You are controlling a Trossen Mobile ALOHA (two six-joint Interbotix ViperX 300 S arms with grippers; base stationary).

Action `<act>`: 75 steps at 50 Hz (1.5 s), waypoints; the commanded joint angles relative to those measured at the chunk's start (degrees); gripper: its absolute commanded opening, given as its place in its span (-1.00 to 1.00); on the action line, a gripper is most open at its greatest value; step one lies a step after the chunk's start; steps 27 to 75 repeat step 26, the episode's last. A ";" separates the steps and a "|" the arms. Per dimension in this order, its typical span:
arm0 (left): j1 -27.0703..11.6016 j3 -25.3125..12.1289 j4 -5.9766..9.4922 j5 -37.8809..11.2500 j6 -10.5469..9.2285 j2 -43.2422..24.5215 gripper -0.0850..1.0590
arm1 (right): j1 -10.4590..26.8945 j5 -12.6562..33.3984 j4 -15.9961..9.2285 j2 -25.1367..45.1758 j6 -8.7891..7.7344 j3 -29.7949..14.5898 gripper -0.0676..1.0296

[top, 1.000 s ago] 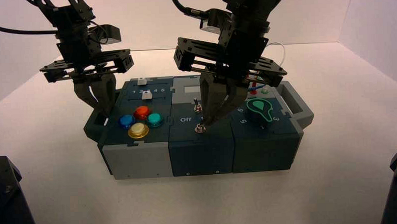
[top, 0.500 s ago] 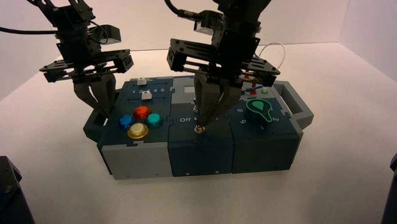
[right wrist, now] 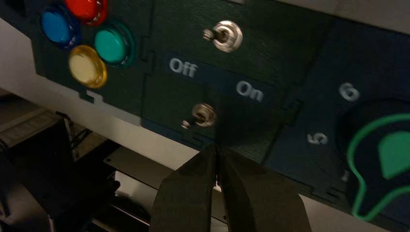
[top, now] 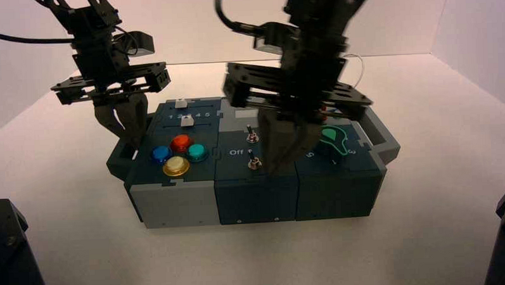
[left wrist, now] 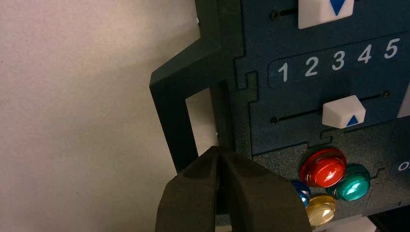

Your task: Flip the bottom switch off with the right gripper.

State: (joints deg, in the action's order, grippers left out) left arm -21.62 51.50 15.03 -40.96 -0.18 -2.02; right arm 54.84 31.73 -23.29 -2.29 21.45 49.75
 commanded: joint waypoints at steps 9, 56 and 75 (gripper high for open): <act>-0.88 1.76 0.09 0.44 0.62 5.10 -0.91 | -0.09 -2.46 2.02 -8.70 0.18 1.85 -0.92; -0.88 1.85 0.18 1.23 0.62 8.26 -0.91 | -0.09 -4.22 2.81 -10.63 0.09 2.72 -0.92; -0.88 1.85 0.18 1.23 0.62 8.26 -0.91 | -0.09 -4.22 2.81 -10.63 0.09 2.72 -0.92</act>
